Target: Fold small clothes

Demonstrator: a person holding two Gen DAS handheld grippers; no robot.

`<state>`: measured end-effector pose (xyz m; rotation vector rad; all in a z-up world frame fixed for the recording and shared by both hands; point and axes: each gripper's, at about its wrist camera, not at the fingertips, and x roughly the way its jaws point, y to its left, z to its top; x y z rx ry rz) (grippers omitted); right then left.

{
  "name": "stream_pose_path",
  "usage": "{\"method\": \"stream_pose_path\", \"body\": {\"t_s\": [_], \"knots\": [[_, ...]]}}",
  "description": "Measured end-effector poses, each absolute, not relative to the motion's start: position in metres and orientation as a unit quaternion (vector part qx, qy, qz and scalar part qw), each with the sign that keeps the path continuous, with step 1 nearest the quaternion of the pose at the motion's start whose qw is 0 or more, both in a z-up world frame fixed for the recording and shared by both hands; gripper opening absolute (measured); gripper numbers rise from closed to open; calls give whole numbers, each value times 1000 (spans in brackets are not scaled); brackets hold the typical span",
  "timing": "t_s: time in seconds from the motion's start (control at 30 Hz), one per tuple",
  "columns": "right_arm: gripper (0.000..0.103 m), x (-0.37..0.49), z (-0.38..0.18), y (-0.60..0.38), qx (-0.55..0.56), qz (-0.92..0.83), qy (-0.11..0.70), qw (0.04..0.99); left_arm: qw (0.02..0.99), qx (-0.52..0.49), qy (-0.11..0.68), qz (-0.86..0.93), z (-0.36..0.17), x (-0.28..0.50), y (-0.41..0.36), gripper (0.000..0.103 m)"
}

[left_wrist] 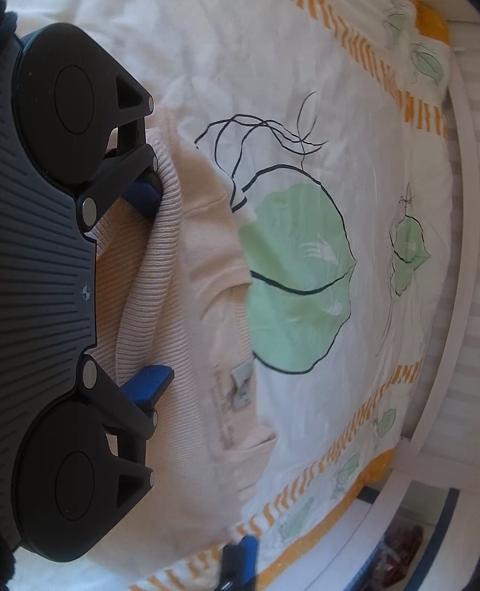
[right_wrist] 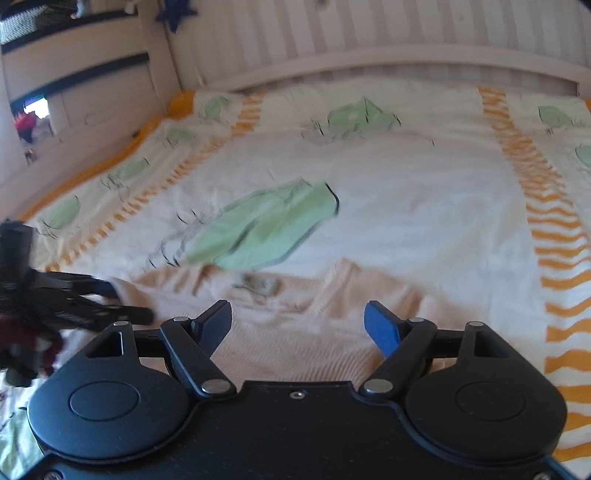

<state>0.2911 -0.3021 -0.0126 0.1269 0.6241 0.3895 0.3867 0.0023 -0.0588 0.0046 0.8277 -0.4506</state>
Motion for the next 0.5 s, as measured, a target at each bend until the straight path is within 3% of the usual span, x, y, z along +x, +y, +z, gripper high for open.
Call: {"method": "stream_pose_path", "body": {"t_s": [0.33, 0.5], "knots": [[82, 268, -43, -277, 55, 285, 394, 872, 877, -84, 417, -221, -60, 419, 13, 87], [82, 295, -53, -278, 62, 271, 391, 877, 868, -107, 425, -233, -57, 429, 18, 87]]}}
